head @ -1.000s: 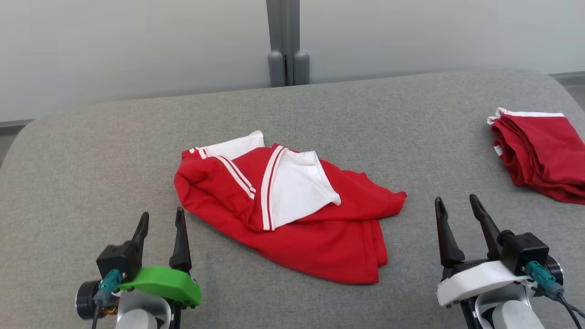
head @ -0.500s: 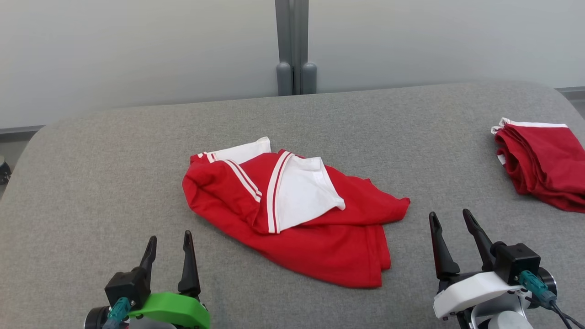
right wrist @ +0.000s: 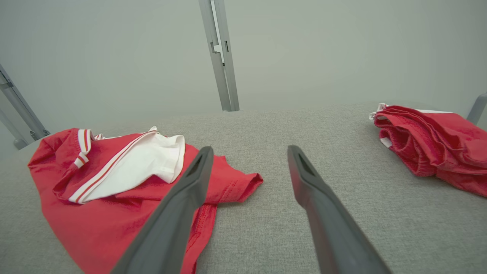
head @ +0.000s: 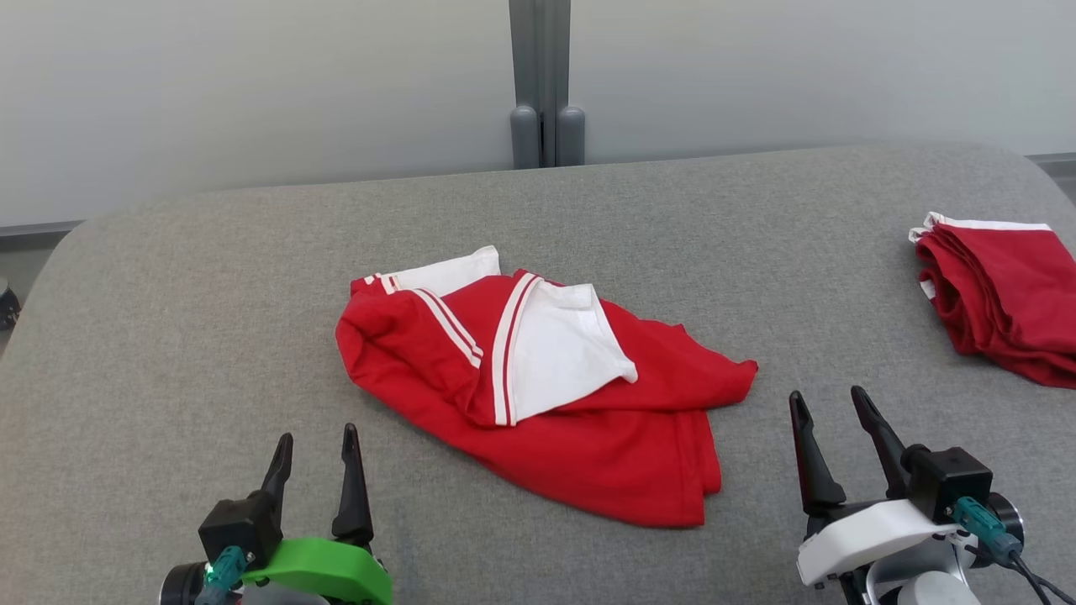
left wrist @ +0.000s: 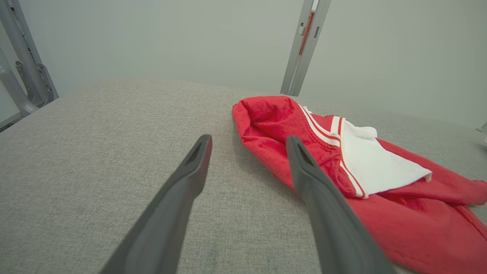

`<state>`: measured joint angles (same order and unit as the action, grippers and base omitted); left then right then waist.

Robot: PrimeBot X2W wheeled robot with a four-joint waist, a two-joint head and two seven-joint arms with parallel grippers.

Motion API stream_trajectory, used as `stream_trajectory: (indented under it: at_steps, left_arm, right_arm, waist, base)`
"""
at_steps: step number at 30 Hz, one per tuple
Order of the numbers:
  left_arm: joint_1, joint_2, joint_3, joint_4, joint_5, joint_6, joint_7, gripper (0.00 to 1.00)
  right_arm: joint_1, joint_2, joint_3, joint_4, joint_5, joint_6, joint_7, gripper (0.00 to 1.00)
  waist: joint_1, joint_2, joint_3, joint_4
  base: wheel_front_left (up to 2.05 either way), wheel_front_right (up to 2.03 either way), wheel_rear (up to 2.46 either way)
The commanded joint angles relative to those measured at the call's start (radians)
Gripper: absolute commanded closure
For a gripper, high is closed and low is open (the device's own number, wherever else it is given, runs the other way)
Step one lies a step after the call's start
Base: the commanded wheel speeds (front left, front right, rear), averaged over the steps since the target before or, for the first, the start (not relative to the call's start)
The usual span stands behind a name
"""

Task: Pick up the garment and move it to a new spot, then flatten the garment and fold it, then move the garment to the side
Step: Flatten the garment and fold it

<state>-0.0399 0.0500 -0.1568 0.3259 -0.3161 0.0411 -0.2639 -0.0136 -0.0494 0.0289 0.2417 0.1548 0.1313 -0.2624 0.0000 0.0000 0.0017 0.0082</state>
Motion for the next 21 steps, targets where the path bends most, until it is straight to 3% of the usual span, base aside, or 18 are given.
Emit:
stream_trajectory:
  at_steps: [1,9,21]
  left_arm:
    - [0.002,0.001,0.001,0.0,-0.007,0.004,-0.001,0.0]
    - [-0.02,0.001,-0.032,0.01,-0.013,-0.005,-0.001,0.0]
    - [-0.168,0.003,-0.302,0.093,-0.069,-0.013,-0.001,0.0]
  right_arm:
    - [-0.01,-0.002,-0.002,0.003,-0.006,-0.001,-0.003,0.0]
    - [-0.016,-0.002,-0.012,0.002,-0.01,-0.001,-0.003,0.0]
    - [-0.045,-0.002,-0.009,-0.003,-0.017,-0.001,-0.003,0.0]
  waist:
    - [0.0,0.0,0.002,0.0]
    - [0.0,0.0,0.023,-0.004]
    - [0.0,0.0,0.075,-0.038]
  base:
    - [0.0,0.0,0.0]
    - [0.0,0.0,0.0]
    - [0.0,0.0,0.0]
